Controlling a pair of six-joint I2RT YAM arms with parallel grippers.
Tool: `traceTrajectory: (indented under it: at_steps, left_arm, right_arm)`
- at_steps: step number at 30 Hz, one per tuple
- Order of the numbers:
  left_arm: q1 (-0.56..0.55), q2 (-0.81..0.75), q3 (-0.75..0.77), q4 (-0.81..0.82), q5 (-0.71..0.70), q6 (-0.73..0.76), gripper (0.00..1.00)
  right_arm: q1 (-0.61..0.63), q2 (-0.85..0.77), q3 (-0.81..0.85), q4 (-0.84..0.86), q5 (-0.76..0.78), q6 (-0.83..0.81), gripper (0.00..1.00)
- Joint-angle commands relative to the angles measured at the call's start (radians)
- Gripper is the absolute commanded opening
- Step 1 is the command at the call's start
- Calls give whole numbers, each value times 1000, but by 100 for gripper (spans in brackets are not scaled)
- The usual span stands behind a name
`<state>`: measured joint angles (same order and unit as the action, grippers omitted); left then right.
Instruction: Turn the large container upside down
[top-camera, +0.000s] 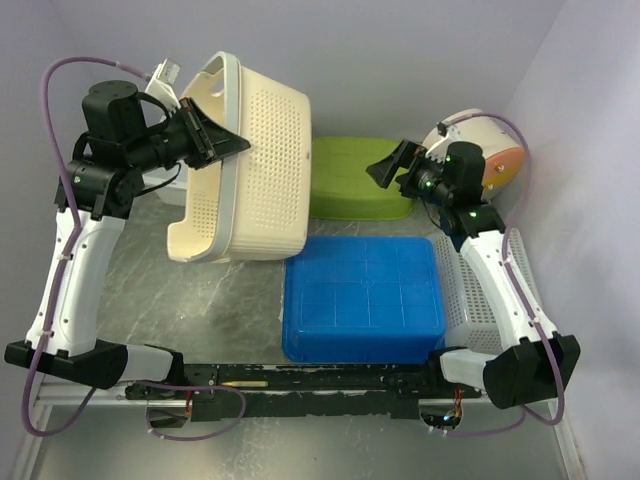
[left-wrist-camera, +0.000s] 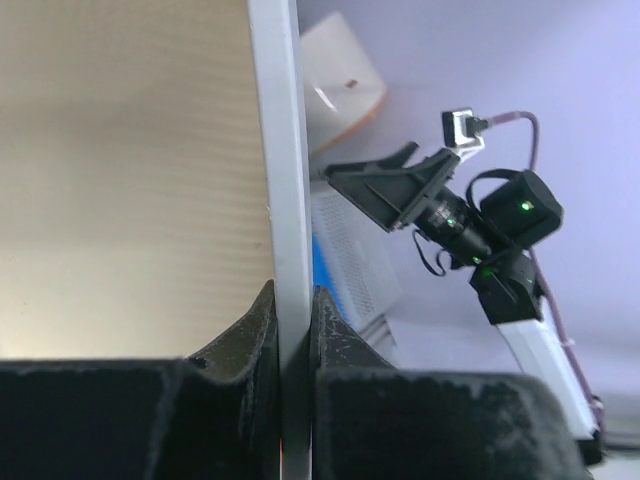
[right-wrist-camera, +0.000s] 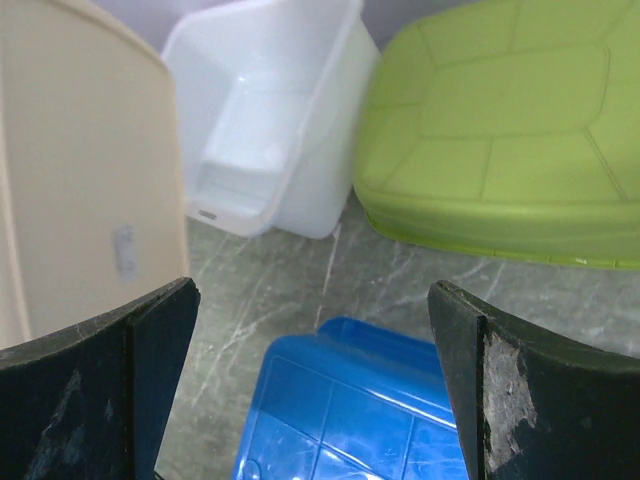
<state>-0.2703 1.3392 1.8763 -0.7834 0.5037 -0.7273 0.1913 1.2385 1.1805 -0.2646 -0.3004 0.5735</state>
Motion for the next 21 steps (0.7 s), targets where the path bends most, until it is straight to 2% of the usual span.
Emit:
traceTrajectory:
  at_steps: [1,5,8,9,12,14,17,19,21]
  left_arm:
    - [-4,-54,-30,407,251,-166,7]
    - [-4,-74,-131,684,360,-366,7]
    - [-6,-81,-203,889,397,-499,7]
    - [-6,-83,-223,934,405,-532,7]
    - [-6,-84,-244,977,424,-560,7]
    - [-4,-88,-268,1022,434,-582,7]
    - [-5,-98,-339,1141,448,-676,7]
    - [-5,-115,-380,1177,446,-704,7]
    - [-4,-146,-407,1164,440,-694,7]
  right_arm:
    - [-71,-46,50,-12,-141,17,100]
    - [-266,-68,53,83,-468,198,100]
    - [-312,-54,-1,245,-679,392,100]
    - [-312,-54,-63,427,-743,523,100]
    - [-315,-60,-291,1208,-785,1029,100]
    - [-311,-36,-312,1428,-790,1163,100]
    - [-260,-13,-299,1601,-773,1238,100]
    - [-200,-7,-264,1570,-770,1188,100]
    - [-119,-12,-230,1464,-763,1083,100]
